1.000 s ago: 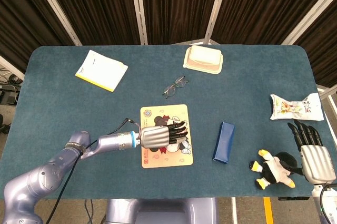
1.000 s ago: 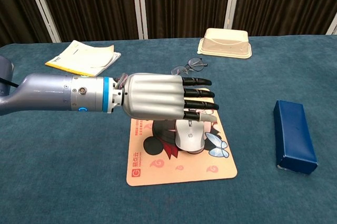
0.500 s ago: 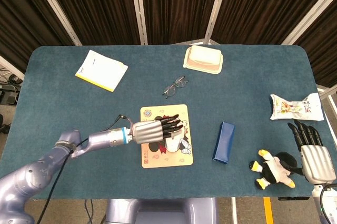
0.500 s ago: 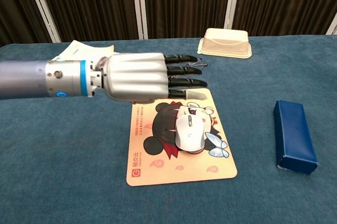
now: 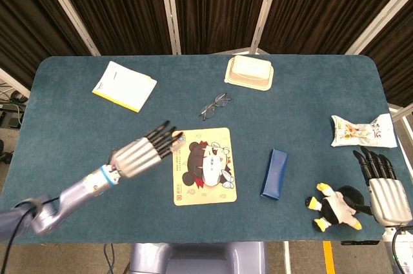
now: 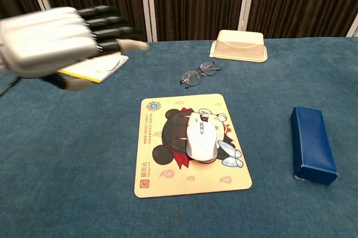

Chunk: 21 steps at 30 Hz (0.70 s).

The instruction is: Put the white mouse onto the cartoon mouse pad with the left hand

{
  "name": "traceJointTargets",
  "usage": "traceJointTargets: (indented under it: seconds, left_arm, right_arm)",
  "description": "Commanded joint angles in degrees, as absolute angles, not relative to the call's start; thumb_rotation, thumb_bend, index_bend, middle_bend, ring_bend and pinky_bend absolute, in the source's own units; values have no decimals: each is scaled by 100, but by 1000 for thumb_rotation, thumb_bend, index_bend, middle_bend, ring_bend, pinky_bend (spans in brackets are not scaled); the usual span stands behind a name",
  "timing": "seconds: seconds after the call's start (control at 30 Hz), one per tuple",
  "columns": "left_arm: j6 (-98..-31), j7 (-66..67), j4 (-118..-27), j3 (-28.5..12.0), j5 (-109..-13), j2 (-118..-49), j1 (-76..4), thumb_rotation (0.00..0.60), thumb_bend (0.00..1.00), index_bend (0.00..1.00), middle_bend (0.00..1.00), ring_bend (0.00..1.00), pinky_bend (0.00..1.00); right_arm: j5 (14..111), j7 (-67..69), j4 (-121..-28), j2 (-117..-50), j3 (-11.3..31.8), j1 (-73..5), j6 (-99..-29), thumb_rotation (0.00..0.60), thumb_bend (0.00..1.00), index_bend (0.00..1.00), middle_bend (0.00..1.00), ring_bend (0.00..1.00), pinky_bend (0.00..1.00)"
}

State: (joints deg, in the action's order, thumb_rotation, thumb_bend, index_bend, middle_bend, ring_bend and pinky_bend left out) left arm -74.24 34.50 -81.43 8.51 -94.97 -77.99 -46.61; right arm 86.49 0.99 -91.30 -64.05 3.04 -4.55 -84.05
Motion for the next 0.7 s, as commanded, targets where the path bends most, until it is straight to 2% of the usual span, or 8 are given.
traceJointTargets:
  seconds: [0.03, 0.3, 0.7]
  left_arm:
    - [-7951, 3815, -8852, 785, -8878, -7229, -3798, 600, 286, 0, 0, 0, 0]
    - [-8657, 3812, -9387, 755, -8309, -6894, -2782, 600, 278, 0, 0, 0, 0]
    - [-9243, 2983, -9033, 746, -8406, -6837, -1941, 600, 278, 0, 0, 0, 0]
  right_arm:
    - [8659, 100, -9120, -6411, 301, -449, -8419, 600, 62, 0, 0, 0, 0]
    - [8683, 58, -9089, -6447, 304, -429, -8477, 600, 63, 0, 0, 0, 0]
    - [8676, 46, -9095, -6454, 308, -429, -8472, 600, 62, 0, 0, 0, 0]
